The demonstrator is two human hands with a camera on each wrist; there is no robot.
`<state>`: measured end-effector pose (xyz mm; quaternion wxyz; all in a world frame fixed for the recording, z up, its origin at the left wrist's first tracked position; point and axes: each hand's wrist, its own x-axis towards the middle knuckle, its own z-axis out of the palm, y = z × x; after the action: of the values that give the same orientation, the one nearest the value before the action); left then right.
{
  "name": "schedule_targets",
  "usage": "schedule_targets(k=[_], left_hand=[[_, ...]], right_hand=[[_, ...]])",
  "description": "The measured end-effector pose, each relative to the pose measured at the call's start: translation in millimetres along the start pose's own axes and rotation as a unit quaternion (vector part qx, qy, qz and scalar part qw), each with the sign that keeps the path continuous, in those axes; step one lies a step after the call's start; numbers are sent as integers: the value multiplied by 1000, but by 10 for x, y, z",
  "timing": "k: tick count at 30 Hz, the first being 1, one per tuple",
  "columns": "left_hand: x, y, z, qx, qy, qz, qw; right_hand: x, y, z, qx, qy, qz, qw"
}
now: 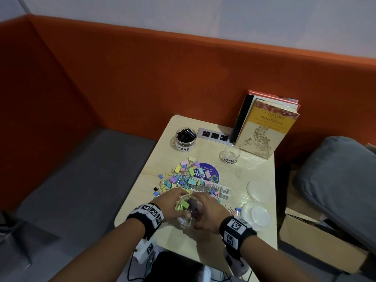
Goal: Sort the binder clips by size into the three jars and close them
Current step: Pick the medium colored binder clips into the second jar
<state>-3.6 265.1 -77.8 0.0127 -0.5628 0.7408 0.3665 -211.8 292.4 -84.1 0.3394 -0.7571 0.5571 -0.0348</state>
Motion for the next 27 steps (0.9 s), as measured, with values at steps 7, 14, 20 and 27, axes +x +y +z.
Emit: schedule_targets(k=[7, 14, 20, 27], left_hand=[[325, -263, -292, 54, 120, -85, 988], [724, -249, -337, 145, 88, -93, 981], [809, -189, -245, 173, 77, -95, 977], [701, -92, -298, 36, 117, -94, 988]], right_hand=[[-97, 240, -129, 17, 19, 30, 999], [-123, 299, -131, 18, 10, 41, 999], [-140, 282, -129, 16, 9, 41, 999], [-146, 301, -120, 23, 10, 43, 999]])
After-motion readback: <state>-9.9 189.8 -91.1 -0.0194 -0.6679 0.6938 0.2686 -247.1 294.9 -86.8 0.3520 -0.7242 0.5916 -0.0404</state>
